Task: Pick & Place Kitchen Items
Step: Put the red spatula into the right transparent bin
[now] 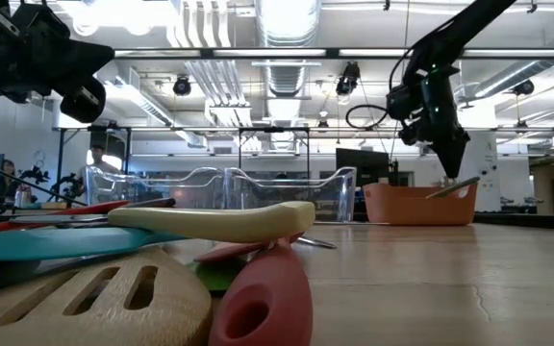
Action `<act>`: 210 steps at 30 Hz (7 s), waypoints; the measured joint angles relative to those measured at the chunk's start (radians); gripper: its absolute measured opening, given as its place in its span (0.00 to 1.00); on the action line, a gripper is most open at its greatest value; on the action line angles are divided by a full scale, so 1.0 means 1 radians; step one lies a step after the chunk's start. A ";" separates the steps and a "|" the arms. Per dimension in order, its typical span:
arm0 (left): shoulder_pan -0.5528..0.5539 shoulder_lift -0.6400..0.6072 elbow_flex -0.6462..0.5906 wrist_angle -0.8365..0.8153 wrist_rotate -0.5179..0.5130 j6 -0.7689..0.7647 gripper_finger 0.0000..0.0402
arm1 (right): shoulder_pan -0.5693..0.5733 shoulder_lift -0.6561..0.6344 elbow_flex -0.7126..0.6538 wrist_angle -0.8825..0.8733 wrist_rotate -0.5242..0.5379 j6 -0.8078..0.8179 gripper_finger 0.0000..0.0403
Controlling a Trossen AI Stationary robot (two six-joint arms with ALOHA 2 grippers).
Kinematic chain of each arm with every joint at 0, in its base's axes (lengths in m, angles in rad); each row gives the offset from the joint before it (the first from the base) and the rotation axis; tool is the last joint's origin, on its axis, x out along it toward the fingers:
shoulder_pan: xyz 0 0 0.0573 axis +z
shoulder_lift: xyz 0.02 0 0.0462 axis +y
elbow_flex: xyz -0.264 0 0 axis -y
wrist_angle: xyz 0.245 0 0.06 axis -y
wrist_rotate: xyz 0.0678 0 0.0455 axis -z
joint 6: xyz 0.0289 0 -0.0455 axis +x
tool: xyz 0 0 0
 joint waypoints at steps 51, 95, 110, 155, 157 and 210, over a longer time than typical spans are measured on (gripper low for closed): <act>0.000 0.000 0.009 0.002 -0.004 0.022 0.03 | 0.846 -0.413 0.059 0.095 -0.045 0.529 0.23; 0.000 0.082 0.337 -0.585 -0.025 -0.031 0.03 | 1.281 -0.247 -0.077 0.617 -0.031 0.621 0.13; 0.000 0.393 0.603 -0.868 0.003 0.025 0.06 | 1.279 -0.147 -0.077 0.694 -0.034 0.621 0.13; -0.454 0.880 0.709 -0.810 -0.243 -0.914 0.35 | 1.278 -0.149 -0.099 0.679 -0.034 0.621 0.13; -0.468 0.904 0.703 -0.784 -0.240 -0.923 0.35 | 1.279 -0.149 -0.100 0.679 -0.034 0.621 0.13; -0.528 1.169 0.529 -0.409 -0.226 -1.096 0.58 | 1.279 -0.149 -0.120 0.687 -0.034 0.617 0.23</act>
